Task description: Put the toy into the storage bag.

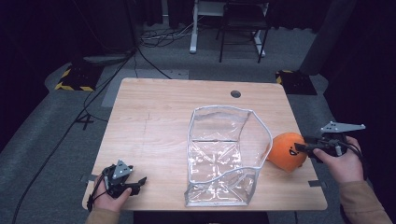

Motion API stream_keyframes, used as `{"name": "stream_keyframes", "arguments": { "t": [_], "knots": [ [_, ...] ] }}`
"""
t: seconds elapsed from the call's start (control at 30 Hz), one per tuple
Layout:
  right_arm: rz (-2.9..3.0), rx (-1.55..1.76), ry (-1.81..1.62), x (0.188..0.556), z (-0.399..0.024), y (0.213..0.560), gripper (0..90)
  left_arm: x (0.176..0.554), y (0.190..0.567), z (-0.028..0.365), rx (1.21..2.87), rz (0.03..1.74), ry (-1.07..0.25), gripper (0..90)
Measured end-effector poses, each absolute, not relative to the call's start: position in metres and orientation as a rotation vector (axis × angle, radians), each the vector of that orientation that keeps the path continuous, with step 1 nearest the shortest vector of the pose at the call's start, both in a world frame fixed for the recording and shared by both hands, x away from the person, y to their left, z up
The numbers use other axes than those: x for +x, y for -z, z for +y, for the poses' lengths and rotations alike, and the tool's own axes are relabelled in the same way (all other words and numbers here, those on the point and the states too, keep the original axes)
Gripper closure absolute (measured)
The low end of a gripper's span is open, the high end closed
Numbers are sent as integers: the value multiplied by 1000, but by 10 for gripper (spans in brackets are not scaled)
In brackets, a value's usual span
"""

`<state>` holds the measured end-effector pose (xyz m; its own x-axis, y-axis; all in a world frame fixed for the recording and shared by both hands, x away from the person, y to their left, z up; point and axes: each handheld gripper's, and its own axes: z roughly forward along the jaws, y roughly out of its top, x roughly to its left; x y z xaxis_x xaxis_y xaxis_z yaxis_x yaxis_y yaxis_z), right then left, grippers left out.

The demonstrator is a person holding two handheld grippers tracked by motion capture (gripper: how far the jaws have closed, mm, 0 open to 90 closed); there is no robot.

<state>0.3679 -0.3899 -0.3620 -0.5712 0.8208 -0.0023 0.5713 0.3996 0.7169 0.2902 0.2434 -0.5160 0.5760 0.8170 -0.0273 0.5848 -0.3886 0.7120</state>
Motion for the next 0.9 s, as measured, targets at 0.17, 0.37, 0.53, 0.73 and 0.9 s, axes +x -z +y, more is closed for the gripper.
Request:
{"name": "stream_keyframes", "arguments": {
  "t": [0.17, 0.37, 0.53, 0.73, 0.9],
  "knots": [
    [2303, 1223, -957, 377, -395, 361, 440, 291, 516, 243, 2117, 1113, -429, 282],
    [2347, 1264, -923, 391, -396, 375, 424, 291, 516, 242, 2116, 1112, -429, 278],
    [2364, 1277, -945, 396, -392, 380, 435, 291, 516, 242, 2116, 1112, -429, 278],
    [2415, 1236, -888, 394, -386, 374, 679, 291, 516, 242, 2118, 1112, -429, 274],
    [2428, 1214, -854, 392, -382, 370, 738, 292, 516, 242, 2118, 1112, -430, 273]
  ]
}}
